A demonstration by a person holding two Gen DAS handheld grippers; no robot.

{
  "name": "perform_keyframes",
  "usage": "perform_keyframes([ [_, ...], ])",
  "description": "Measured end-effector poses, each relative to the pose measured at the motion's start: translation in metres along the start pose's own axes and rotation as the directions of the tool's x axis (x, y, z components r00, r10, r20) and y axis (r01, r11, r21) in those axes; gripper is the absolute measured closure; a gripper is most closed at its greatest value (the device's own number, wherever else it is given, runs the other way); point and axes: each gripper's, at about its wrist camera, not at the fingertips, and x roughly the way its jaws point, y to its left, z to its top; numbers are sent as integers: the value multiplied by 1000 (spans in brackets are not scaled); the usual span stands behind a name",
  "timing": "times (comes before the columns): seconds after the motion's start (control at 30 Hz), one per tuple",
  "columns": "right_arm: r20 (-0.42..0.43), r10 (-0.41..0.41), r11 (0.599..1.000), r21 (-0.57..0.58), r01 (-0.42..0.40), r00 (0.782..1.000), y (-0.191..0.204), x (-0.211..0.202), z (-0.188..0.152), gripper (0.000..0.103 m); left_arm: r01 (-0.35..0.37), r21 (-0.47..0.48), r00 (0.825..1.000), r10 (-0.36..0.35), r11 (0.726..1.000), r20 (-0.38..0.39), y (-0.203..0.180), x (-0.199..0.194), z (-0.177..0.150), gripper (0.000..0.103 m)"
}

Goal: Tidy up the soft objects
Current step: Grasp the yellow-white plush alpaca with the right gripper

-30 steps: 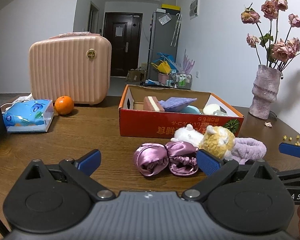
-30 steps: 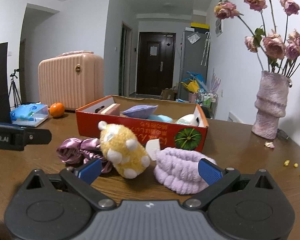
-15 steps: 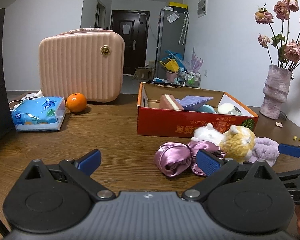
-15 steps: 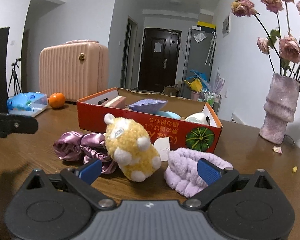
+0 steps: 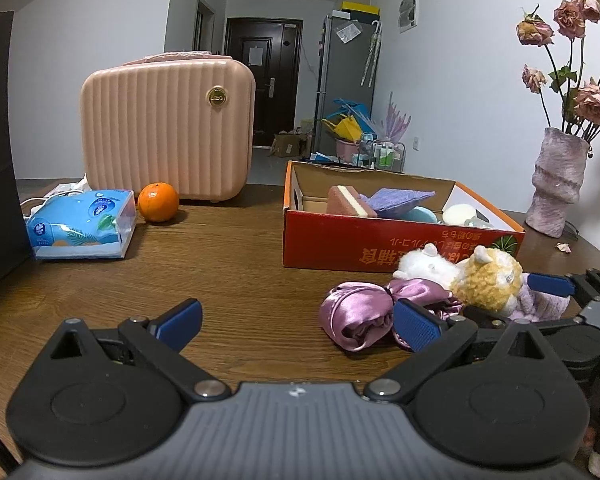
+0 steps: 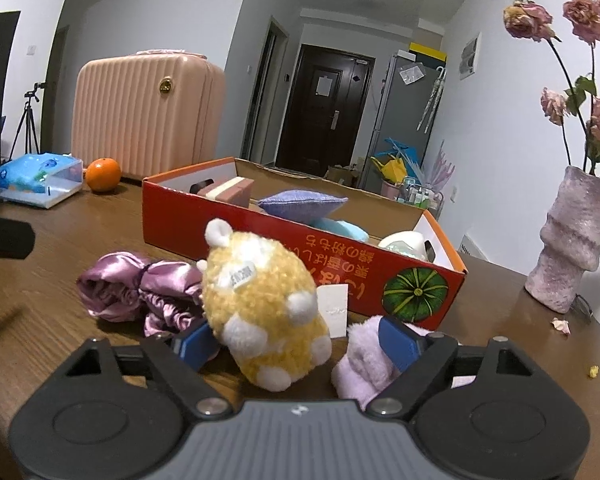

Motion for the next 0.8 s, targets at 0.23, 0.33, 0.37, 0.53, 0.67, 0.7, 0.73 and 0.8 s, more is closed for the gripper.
perform_keyframes([
  [0.23,-9,6,1000,-11,-6,1000,-1,14,4,18,0,-2,1000,0,1000,-5,1,1,-1,0],
  [0.33,-10,12,1000,-18,-12,1000,-1,19,5,20,0,-1,1000,0,1000,-5,1,1,-1,0],
  [0.37,-10,19,1000,-21,-19,1000,-1,20,6,24,0,-1,1000,0,1000,-7,1,2,-1,0],
  [0.53,-28,50,998,-31,-51,998,2,29,6,45,-3,-2,1000,3,1000,-12,1,4,-2,0],
  [0.67,-26,53,998,-30,-53,998,3,29,7,47,-1,-1,1000,1,1000,-13,0,4,-2,0],
  [0.7,-24,54,998,-27,-54,998,2,29,7,48,-1,0,1000,1,1000,-13,0,4,-3,0],
  [0.73,-23,54,998,-25,-55,998,2,29,7,49,0,0,1000,0,1000,-13,0,4,-3,0],
  [0.8,-18,54,998,-21,-54,998,1,28,7,50,3,2,1000,-3,1000,-13,0,4,-3,0],
])
